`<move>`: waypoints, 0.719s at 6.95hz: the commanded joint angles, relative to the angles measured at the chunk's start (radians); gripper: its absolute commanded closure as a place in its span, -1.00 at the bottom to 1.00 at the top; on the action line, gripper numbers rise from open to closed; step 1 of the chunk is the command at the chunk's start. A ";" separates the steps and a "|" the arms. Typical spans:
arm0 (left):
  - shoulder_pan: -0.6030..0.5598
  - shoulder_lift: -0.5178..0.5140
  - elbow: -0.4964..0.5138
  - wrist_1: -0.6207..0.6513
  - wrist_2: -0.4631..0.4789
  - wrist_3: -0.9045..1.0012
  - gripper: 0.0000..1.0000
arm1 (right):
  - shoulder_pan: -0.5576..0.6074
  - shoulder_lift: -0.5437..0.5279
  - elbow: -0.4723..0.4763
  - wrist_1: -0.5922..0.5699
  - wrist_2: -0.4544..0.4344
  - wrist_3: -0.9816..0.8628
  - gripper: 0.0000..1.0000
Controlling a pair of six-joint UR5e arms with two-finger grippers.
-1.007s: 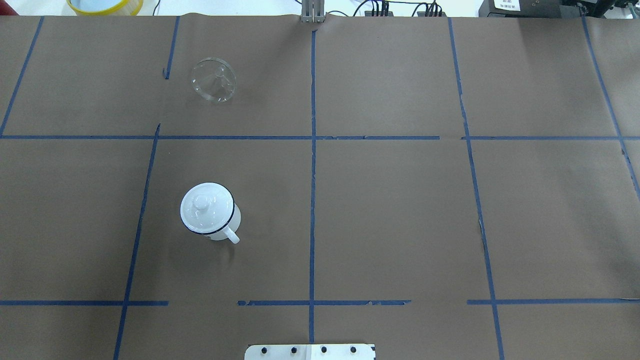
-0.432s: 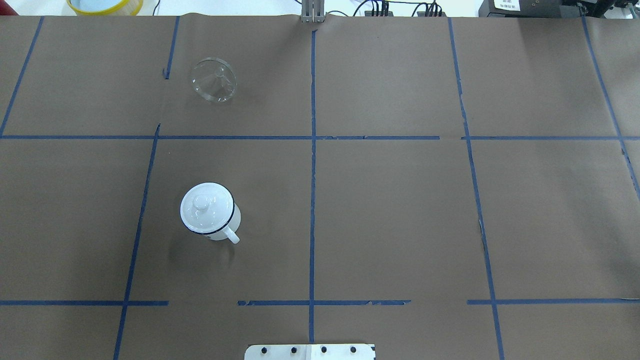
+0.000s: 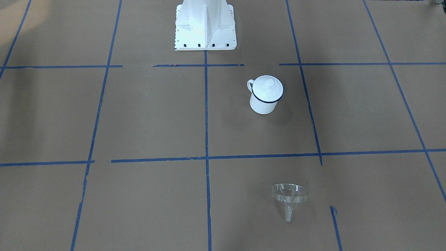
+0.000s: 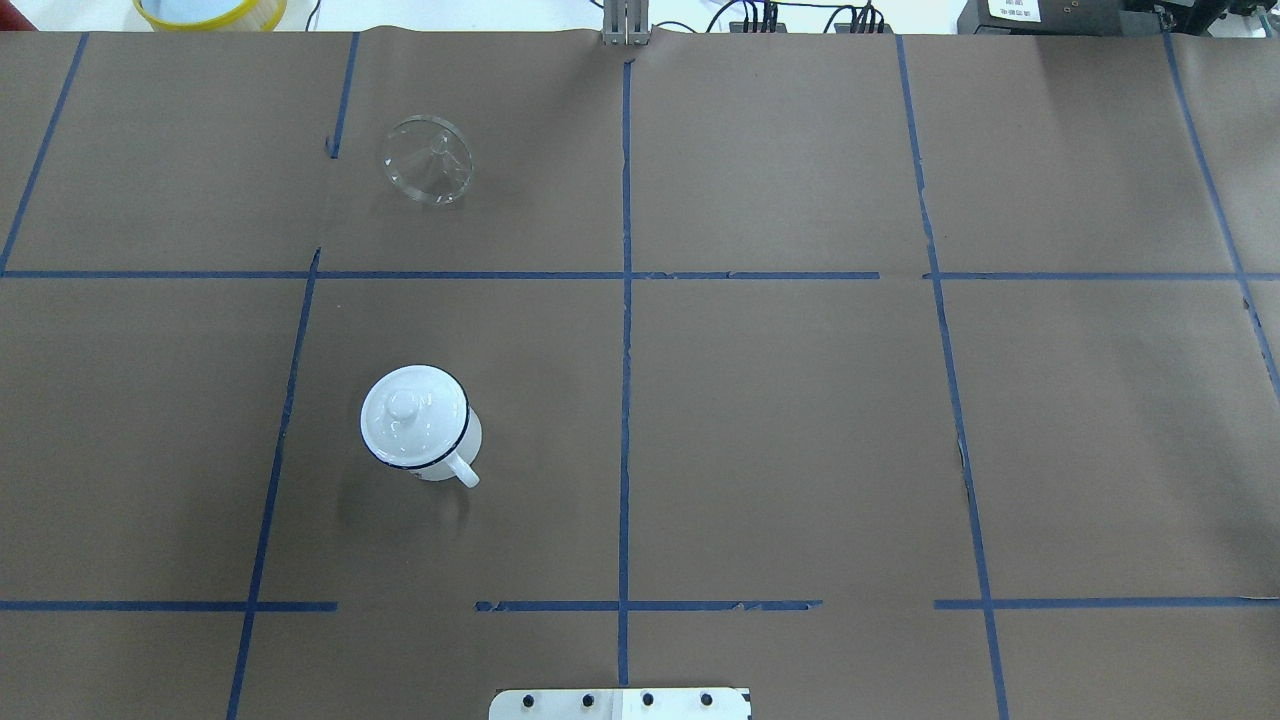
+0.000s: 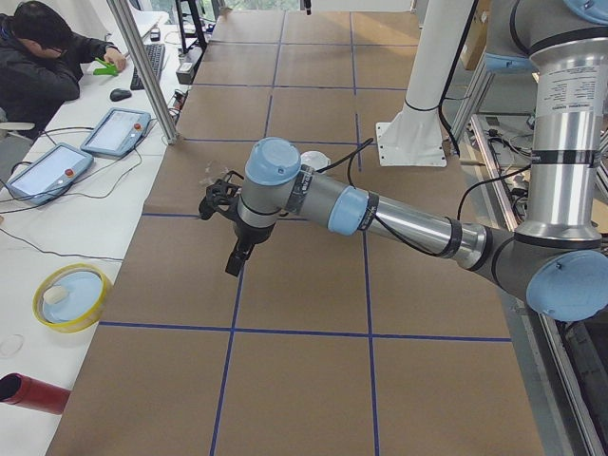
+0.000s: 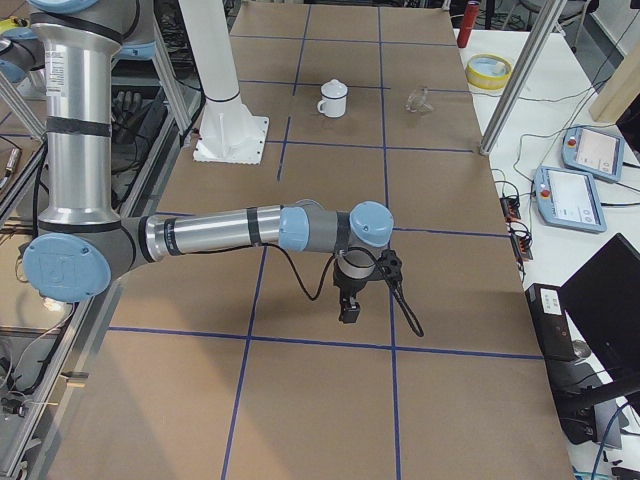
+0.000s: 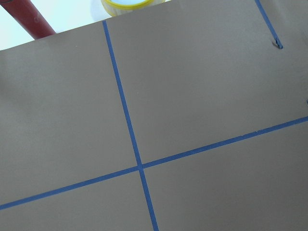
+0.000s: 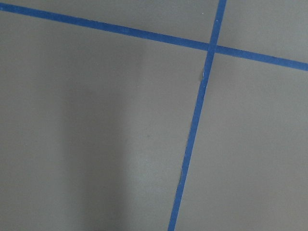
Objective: Place funnel on cup
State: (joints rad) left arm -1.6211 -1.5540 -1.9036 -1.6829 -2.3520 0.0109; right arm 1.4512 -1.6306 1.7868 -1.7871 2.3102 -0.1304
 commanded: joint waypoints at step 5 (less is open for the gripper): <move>0.571 -0.239 -0.109 -0.001 0.164 -0.924 -1.00 | 0.000 0.000 -0.001 0.000 0.000 0.000 -1.00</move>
State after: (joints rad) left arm -1.1813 -1.7217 -2.0070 -1.6887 -2.2473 -0.7161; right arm 1.4511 -1.6306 1.7863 -1.7871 2.3102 -0.1304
